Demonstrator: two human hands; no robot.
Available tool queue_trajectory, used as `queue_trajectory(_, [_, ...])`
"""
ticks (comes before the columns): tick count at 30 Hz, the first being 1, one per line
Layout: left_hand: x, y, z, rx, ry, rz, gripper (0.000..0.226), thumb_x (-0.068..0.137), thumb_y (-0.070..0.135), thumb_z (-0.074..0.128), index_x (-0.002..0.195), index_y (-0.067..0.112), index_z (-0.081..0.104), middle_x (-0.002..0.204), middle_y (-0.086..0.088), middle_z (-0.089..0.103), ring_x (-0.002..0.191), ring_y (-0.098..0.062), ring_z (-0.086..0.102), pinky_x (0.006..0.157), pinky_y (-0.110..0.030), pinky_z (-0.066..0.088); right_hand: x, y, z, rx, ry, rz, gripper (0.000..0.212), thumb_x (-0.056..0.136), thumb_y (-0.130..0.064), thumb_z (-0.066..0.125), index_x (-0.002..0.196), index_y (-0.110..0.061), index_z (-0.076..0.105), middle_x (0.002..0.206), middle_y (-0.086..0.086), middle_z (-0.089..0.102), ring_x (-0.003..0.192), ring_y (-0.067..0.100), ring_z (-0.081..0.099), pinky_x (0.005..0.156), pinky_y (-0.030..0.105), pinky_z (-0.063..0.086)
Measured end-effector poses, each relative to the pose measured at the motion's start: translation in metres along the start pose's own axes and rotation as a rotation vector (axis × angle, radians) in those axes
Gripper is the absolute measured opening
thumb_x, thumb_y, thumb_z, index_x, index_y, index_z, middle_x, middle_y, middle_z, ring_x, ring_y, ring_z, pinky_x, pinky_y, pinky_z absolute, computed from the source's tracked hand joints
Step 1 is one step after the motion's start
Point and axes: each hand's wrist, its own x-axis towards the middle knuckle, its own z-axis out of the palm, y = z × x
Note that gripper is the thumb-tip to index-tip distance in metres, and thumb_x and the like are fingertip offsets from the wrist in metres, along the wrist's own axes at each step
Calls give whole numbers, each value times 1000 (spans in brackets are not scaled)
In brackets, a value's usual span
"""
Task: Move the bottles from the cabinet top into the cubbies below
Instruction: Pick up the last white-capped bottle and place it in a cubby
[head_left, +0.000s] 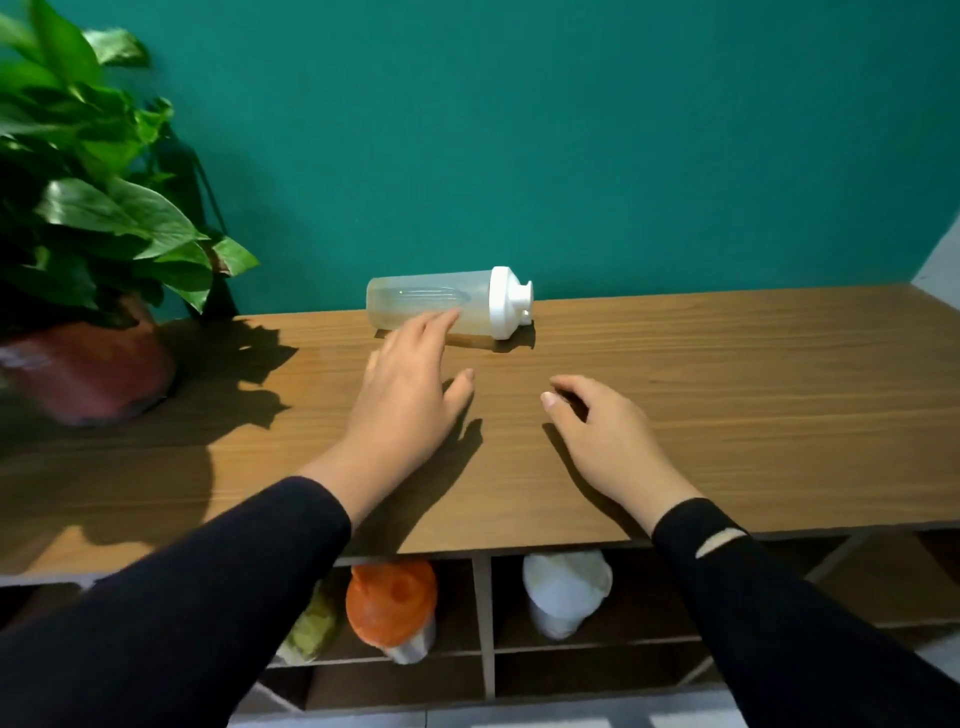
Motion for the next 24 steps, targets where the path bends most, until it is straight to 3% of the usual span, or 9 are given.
queue_trajectory(6, [85, -31, 23, 333, -133, 154, 96, 83, 57, 65, 156, 15, 20, 160, -12, 32, 148, -30, 29, 120, -51, 27, 20, 6, 14, -141, 13, -23, 52, 100, -49, 43, 145, -24, 49, 149, -3, 53, 139, 22, 45, 115, 44, 38])
queue_trajectory(11, [124, -35, 39, 413, -281, 172, 97, 75, 59, 72, 153, 21, 27, 141, -14, 48, 126, -37, 50, 106, -56, 41, 23, 7, 15, -101, 58, -3, 50, 100, -48, 44, 143, -23, 51, 143, -4, 56, 133, 20, 50, 109, 40, 44])
queue_trajectory(15, [129, -40, 42, 492, -207, 224, 87, 71, 58, 75, 141, 24, 36, 126, -11, 58, 111, -37, 58, 89, -55, 46, 24, 8, 13, -29, 81, 5, 50, 99, -49, 45, 142, -23, 51, 140, -5, 58, 126, 17, 54, 104, 38, 47])
queue_trajectory(21, [104, -33, 33, 511, -157, 249, 79, 71, 56, 75, 132, 17, 44, 112, -12, 57, 97, -34, 58, 81, -49, 53, 18, 10, 5, 149, 125, 53, 47, 99, -48, 48, 138, -24, 55, 137, -5, 60, 126, 13, 53, 102, 31, 44])
queue_trajectory(24, [77, -16, 14, 420, -119, 231, 81, 71, 56, 73, 135, 17, 42, 115, -12, 55, 99, -34, 57, 83, -50, 53, 5, 5, -2, 347, 119, 68, 46, 98, -43, 54, 139, -24, 54, 138, -5, 60, 127, 10, 53, 109, 39, 45])
